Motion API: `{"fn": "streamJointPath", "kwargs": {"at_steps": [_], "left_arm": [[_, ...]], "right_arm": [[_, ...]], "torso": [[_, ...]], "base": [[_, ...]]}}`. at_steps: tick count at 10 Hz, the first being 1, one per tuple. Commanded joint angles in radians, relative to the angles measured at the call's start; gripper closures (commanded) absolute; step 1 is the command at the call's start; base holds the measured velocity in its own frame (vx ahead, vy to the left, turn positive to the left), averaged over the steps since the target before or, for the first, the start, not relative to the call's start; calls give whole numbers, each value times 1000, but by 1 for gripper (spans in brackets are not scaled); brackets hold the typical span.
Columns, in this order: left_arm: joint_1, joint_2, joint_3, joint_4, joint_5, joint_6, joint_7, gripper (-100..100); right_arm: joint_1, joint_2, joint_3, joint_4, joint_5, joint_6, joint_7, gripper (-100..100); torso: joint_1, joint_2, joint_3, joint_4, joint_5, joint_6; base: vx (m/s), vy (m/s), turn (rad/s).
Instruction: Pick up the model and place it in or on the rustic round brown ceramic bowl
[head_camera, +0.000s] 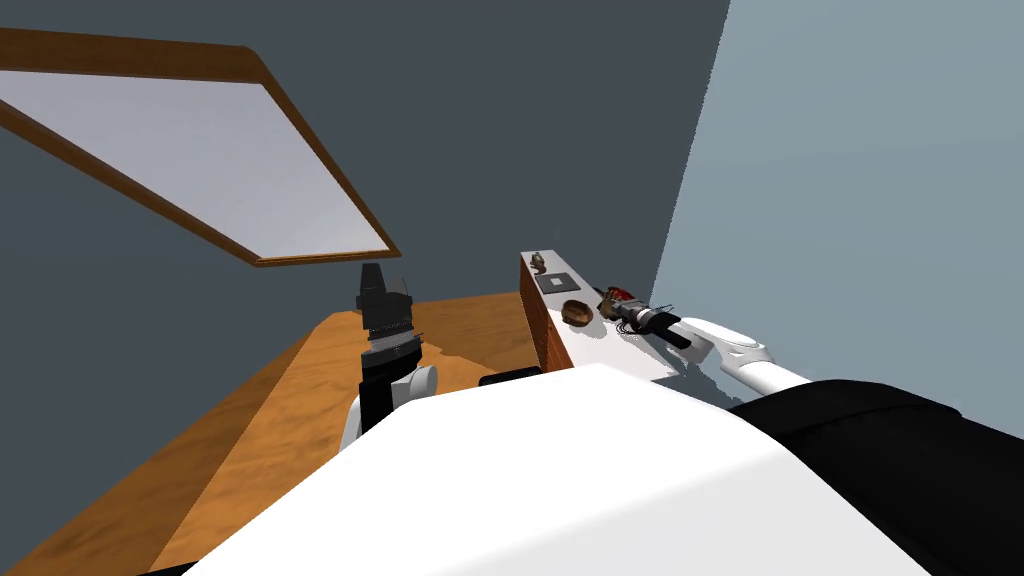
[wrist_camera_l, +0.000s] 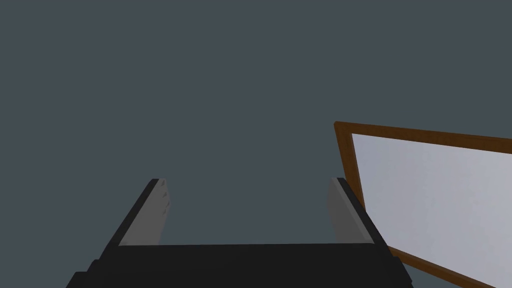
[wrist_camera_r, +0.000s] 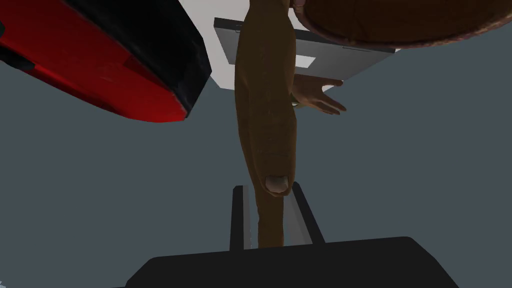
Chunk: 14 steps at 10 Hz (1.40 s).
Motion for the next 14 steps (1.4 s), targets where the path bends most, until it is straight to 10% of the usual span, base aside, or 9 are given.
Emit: {"fn": "streamJointPath", "kwargs": {"at_steps": [1, 11, 14], "left_arm": [[0, 0, 0, 0, 0, 0, 0, 0], [0, 0, 0, 0, 0, 0, 0, 0], [0, 0, 0, 0, 0, 0, 0, 0]], "right_arm": [[-24, 1, -33, -23, 9, -9, 8, 100], [-170, 7, -166, -121, 77, -58, 58, 100], [-167, 59, -149, -95, 82, -40, 79, 100]], "torso": [[0, 0, 0, 0, 0, 0], [4, 7, 5, 3, 3, 0], [5, 19, 11, 4, 2, 3]], "base": [[84, 11, 3], [55, 6, 17], [-113, 37, 50]]}}
